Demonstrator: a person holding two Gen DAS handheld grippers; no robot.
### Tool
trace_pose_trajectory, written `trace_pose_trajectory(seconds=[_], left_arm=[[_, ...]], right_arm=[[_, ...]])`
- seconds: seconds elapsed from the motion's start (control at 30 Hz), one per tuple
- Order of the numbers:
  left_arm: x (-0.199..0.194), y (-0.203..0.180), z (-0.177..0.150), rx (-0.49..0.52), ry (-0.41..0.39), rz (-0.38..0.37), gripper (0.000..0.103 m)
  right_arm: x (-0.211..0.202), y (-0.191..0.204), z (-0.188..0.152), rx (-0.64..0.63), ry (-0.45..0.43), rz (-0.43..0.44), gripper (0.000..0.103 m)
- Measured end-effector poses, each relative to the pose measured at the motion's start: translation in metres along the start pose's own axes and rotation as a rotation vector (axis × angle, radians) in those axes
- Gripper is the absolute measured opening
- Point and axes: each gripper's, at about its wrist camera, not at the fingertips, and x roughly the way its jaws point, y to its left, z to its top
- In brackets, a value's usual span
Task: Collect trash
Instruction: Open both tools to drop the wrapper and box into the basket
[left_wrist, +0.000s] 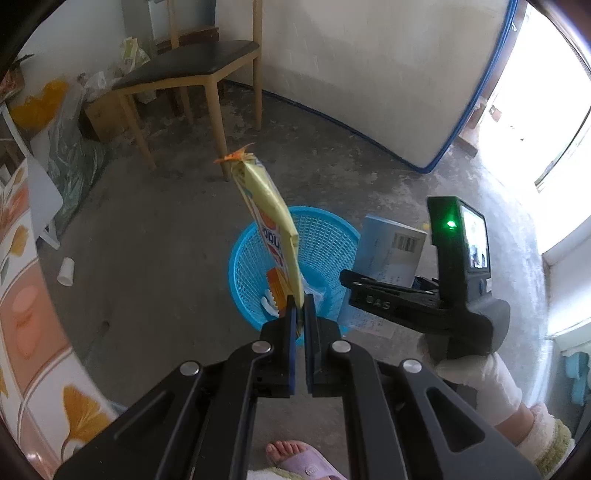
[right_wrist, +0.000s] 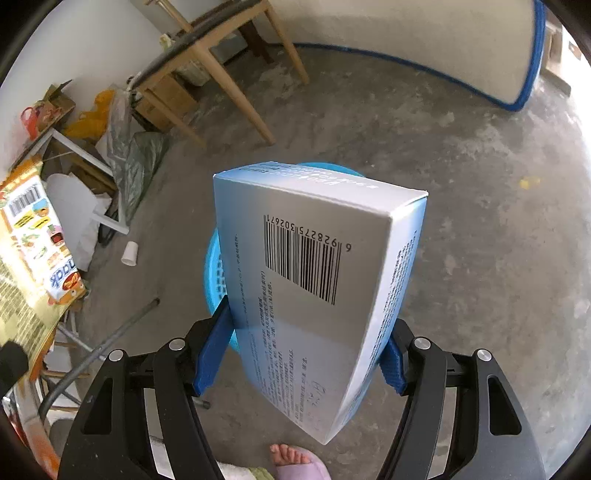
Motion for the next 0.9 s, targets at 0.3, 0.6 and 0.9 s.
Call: trace_pose_trajectory(seconds=[0.3,0.6,0.9], left_arm=[[0.034,0.002,0.013,0.004,-0.044,0.135,0.032],[0.023,0.007,0.02,0.003,-0.11,0.159,0.044],[-0.004,0.003,0.011,0.01,-0.152,0.152,0.05]], right_arm=[[0.017,0.004,0.017,0.001,0.01,-0.037,0.073],[-0.002,-0.001,0.011,0.013,-0.022,-0.035,0.074],[-0.037,-0.004,0.004,0.016,-0.08,-0.029,0.074]])
